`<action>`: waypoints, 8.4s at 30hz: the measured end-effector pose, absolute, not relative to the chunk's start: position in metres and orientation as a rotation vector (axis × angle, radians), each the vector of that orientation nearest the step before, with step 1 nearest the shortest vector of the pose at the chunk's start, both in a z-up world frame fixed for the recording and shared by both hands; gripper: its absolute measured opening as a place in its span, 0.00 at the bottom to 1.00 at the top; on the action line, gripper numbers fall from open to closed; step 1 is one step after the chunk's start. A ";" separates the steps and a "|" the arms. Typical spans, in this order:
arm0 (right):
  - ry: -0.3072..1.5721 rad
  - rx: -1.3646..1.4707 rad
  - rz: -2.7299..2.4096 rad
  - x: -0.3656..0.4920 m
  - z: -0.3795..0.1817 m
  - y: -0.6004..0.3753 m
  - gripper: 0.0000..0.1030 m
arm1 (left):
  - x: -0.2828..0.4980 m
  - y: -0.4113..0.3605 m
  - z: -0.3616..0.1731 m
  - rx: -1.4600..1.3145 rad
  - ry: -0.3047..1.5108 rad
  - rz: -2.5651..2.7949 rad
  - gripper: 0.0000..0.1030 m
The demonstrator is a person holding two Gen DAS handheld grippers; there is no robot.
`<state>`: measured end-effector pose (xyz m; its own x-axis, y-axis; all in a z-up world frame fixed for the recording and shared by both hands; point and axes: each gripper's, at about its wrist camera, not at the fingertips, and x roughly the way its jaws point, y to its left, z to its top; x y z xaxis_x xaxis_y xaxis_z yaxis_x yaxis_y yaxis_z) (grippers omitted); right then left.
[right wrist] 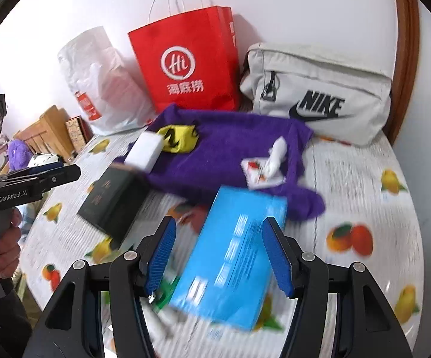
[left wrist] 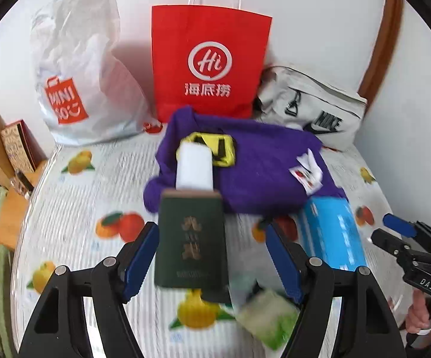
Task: Organize soft objects
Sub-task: 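Move the left tool to the green wet-wipe pack and grasp it while the right tool withdraws, then lift the green wipe pack with the left tool while the right tool grasps a white glove, then carry the green pack with the left tool while the right tool carries the glove to the towel, then lower and release the green pack on the towel while the right tool releases the glove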
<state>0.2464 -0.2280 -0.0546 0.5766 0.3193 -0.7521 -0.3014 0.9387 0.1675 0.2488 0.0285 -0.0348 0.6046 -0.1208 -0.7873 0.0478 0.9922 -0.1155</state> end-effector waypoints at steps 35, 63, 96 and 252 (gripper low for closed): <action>0.944 0.050 0.336 0.131 -0.136 -0.245 0.58 | 0.196 -0.054 -0.139 -0.093 1.086 -0.246 0.83; 1.006 -0.024 0.467 0.144 -0.149 -0.178 0.58 | 0.141 0.050 -0.129 -0.136 0.986 -0.099 0.50; 0.769 -0.082 0.590 0.117 -0.088 -0.147 0.13 | 0.135 0.059 -0.152 -0.205 1.038 -0.122 0.51; 0.917 -0.020 0.344 0.359 -0.107 -0.238 0.62 | 0.435 -0.030 -0.135 -0.162 1.168 -0.275 0.60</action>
